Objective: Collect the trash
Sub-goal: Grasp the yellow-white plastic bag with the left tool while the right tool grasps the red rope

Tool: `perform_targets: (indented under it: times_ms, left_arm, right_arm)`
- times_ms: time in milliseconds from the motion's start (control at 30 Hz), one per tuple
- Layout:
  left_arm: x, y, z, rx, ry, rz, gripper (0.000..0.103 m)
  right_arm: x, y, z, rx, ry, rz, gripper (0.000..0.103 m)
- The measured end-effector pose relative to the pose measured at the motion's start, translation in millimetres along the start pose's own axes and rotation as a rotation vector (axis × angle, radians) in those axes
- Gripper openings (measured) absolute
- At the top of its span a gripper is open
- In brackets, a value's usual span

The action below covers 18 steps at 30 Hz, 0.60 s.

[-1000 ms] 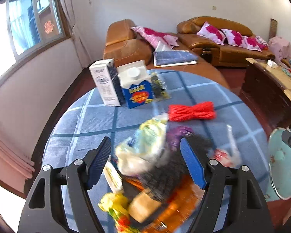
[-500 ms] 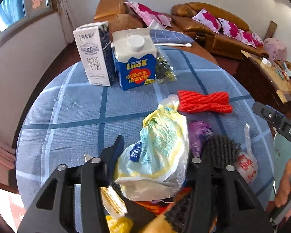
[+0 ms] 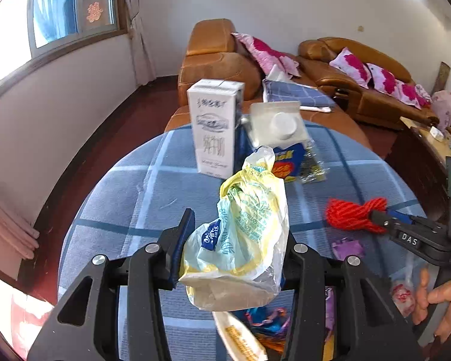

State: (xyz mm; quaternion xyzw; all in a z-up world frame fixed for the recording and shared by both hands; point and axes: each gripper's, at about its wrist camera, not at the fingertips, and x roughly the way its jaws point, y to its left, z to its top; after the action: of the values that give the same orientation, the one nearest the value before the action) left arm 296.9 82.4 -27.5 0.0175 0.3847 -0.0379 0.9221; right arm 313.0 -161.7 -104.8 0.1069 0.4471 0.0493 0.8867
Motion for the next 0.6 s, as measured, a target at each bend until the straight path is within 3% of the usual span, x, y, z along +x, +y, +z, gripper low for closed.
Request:
perform_targets:
  times_ms: [33,100,367,600]
  left_arm:
    - [0,2,-1,-0.007,0.002,0.003,0.044]
    - [0,6,-2,-0.025,0.004,0.006,0.044]
    - [-35,1,-12,-0.016,-0.056,0.03,0.044]
    - [-73,-22,-30,0.034,-0.105,0.007,0.044]
  right_arm:
    - [-2,2,0,-0.018,-0.012,-0.016,0.016]
    - [-5,5,-1,-0.034,-0.022,-0.03,0.013]
    - [-78,1,-11,0.017,-0.204,-0.053,0.012]
    - [-146,-2,-47,0.046,-0.334,-0.139,0.012]
